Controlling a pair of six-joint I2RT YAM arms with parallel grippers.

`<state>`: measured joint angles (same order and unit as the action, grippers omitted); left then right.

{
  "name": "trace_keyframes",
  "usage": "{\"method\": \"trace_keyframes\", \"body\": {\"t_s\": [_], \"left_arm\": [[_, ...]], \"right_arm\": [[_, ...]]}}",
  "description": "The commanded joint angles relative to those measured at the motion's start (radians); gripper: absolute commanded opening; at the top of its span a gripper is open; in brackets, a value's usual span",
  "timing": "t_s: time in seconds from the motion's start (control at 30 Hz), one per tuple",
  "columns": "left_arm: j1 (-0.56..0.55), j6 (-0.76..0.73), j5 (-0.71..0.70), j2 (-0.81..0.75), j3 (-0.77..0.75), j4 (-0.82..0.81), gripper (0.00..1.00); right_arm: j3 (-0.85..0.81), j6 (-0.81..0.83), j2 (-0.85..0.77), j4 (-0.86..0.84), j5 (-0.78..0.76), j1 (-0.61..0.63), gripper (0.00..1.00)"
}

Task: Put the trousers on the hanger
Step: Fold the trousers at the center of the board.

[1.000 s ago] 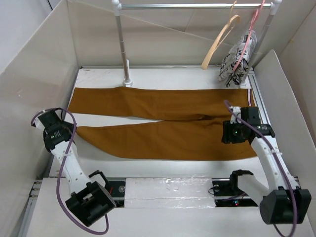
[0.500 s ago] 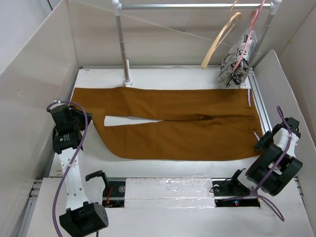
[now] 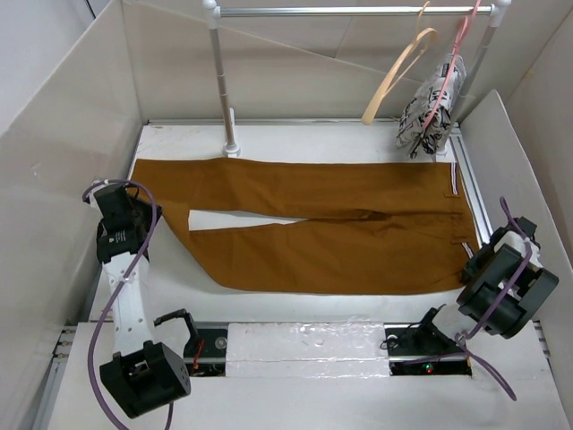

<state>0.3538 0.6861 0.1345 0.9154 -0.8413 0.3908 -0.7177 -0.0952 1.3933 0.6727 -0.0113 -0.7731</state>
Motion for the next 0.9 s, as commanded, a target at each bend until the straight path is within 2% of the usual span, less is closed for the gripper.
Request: {"method": "trace_keyframes", "body": {"t_s": [0.0,0.07,0.2,0.23,0.27,0.37,0.43,0.6,0.67,0.87], "left_arm": [[0.031,0.018,-0.093,0.011,0.017,-0.043,0.00],[0.031,0.021,-0.111,0.022,0.019,-0.049,0.00],[0.031,0.050,-0.168,0.033,0.002,-0.052,0.00],[0.031,0.068,-0.180,0.031,-0.008,-0.046,0.00],[0.031,0.078,-0.208,0.037,-0.042,-0.035,0.00],[0.031,0.069,-0.268,0.075,-0.119,0.009,0.00],[0.031,0.058,-0.308,0.160,-0.201,0.055,0.00],[0.031,0.064,-0.363,0.290,-0.268,0.059,0.00],[0.031,0.062,-0.381,0.328,-0.262,0.037,0.00],[0.019,0.058,-0.395,0.393,-0.240,-0.133,0.00]], "right_arm": [[-0.015,-0.021,0.055,-0.065,-0.033,-0.008,0.13],[-0.028,0.011,0.050,-0.055,-0.023,-0.008,0.00],[-0.068,0.083,-0.110,0.034,-0.019,-0.008,0.00],[-0.097,0.127,-0.220,0.098,-0.024,-0.008,0.00],[-0.117,0.140,-0.265,0.140,-0.024,-0.008,0.00],[-0.210,0.133,-0.277,0.246,-0.067,0.034,0.00],[-0.255,0.138,-0.269,0.231,-0.055,0.052,0.00],[-0.487,0.130,-0.128,0.199,-0.012,0.119,0.00],[-0.563,0.104,-0.076,0.159,-0.012,0.188,0.00],[-0.899,0.061,0.235,0.140,-0.036,0.357,0.00]]}}
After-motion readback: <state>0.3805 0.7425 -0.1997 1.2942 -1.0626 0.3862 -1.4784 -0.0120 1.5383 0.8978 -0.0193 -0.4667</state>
